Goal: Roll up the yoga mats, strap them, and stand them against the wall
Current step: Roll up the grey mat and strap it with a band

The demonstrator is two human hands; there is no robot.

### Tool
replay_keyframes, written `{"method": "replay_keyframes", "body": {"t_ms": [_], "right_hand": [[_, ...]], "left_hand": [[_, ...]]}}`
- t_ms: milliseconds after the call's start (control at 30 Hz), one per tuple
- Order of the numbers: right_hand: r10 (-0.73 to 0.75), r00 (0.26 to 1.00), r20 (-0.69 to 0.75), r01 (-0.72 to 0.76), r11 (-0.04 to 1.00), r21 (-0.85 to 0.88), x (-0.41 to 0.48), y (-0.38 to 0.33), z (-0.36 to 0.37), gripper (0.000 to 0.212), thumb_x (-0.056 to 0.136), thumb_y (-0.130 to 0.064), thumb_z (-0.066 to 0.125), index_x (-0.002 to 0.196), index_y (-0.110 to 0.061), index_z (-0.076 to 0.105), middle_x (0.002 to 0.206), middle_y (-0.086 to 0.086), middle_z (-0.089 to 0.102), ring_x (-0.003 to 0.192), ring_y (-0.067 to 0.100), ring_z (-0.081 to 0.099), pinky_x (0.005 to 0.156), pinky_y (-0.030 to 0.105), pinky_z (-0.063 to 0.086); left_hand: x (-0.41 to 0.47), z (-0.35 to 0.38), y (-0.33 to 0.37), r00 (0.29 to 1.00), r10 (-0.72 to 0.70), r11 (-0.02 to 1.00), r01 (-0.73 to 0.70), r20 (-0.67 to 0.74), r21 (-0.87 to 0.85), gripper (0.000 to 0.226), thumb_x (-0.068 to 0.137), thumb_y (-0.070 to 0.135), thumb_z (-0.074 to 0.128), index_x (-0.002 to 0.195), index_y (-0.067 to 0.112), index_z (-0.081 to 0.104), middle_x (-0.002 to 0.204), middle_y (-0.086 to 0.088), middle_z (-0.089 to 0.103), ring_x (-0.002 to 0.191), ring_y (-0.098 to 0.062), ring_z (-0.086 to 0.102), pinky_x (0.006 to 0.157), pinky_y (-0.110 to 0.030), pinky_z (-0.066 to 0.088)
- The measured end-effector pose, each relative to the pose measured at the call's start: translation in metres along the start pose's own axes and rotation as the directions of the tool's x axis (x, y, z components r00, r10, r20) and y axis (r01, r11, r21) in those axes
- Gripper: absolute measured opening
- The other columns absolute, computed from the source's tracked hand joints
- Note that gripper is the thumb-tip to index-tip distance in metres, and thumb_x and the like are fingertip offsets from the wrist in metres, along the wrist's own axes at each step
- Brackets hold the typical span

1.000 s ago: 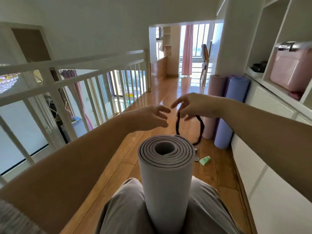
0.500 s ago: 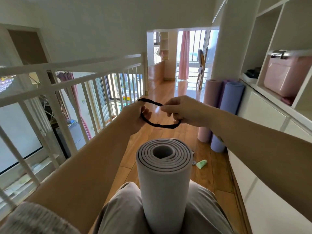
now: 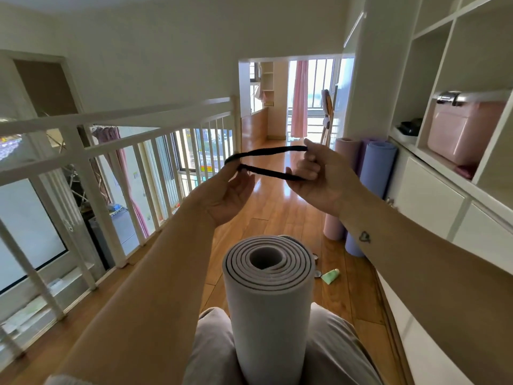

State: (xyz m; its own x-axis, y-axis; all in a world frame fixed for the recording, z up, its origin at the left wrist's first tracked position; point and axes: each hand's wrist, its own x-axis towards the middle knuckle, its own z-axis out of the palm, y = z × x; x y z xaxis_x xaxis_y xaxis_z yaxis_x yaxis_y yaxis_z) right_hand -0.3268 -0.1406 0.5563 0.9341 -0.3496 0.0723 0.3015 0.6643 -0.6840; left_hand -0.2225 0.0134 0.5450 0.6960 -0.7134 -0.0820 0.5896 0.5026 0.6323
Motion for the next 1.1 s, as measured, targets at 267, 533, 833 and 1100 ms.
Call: {"method": "replay_keyframes", "body": {"t_ms": [267, 533, 833, 1100], "right_hand": [[-0.021, 0.992, 0.123, 0.006, 0.992, 0.126, -0.005, -0.003, -0.003, 0.035, 0.086, -0.022, 0.055, 0.054, -0.009, 0.052, 0.041, -0.004, 0.030, 0.031, 0.007, 0.033, 0.060, 0.022, 0.056], [0.445, 0.746, 0.496, -0.293, 0.888, -0.355, -0.019, -0.012, -0.015, 0.059, 0.095, -0.051, 0.037, 0.103, -0.003, 0.070, 0.051, -0.002, 0.058, 0.037, 0.005, 0.050, 0.070, 0.025, 0.053], [0.807, 0.538, 0.243, -0.285, 0.445, -0.849, -0.021, -0.023, 0.021, 0.048, 0.094, -0.044, 0.047, 0.094, -0.003, 0.072, 0.084, 0.014, 0.071, 0.062, 0.017, 0.067, 0.086, 0.042, 0.055], [0.496, 0.832, -0.251, 0.063, -0.533, -0.844, -0.021, -0.013, 0.031, 0.031, 0.102, -0.028, 0.041, 0.100, -0.013, 0.068, 0.080, -0.010, 0.074, 0.075, 0.008, 0.070, 0.080, 0.024, 0.044]], "left_hand": [[-0.018, -0.003, -0.008, 0.904, -0.046, 0.997, 0.067, 0.424, -0.036, 0.011, 0.083, 0.012, 0.066, 0.077, 0.006, 0.059, 0.048, 0.004, 0.051, 0.037, -0.004, 0.049, 0.060, -0.025, 0.058], [-0.012, -0.012, 0.008, 0.649, -0.337, 0.941, 0.253, 0.682, 0.224, 0.029, 0.100, 0.025, 0.048, 0.095, 0.000, 0.061, 0.068, -0.004, 0.056, 0.042, -0.006, 0.032, 0.059, -0.022, 0.047], [-0.017, -0.008, 0.025, 0.856, -0.197, 0.929, 0.007, 0.477, 0.370, 0.029, 0.082, 0.030, 0.067, 0.060, 0.014, 0.055, 0.051, 0.007, 0.037, 0.040, -0.004, 0.033, 0.046, -0.016, 0.035], [-0.035, 0.003, 0.025, 0.912, -0.401, -0.256, -0.017, -0.090, 0.966, 0.023, 0.097, 0.016, 0.048, 0.097, 0.002, 0.067, 0.066, -0.002, 0.070, 0.070, -0.019, 0.069, 0.071, -0.024, 0.053]]}}
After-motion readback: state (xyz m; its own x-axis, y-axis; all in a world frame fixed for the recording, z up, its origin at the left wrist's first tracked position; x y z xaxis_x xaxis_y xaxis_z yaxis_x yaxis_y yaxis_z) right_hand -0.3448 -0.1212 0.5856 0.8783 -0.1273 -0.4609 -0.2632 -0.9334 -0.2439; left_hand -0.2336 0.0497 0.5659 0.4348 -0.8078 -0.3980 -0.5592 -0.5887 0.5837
